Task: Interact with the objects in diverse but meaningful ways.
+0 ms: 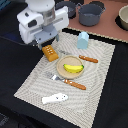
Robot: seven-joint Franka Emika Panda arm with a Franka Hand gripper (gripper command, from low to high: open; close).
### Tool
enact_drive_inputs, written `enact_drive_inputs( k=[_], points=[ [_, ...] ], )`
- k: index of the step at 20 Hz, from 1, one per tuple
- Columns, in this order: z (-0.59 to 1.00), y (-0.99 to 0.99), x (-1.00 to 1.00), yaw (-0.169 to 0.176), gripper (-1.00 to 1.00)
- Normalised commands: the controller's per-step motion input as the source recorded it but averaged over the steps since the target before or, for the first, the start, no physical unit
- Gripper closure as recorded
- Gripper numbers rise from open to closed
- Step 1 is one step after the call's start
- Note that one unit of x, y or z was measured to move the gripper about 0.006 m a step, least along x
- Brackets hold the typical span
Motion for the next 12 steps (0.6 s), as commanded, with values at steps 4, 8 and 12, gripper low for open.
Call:
enact_drive_inputs(
  k=[4,8,12],
  points=[
    [0.07,-0.58,0.55,-0.051,-1.0],
    [0.06,-0.61,0.57,-0.051,-1.0],
    [0.28,-0.57,0.61,-0.02,-1.0]
  ],
)
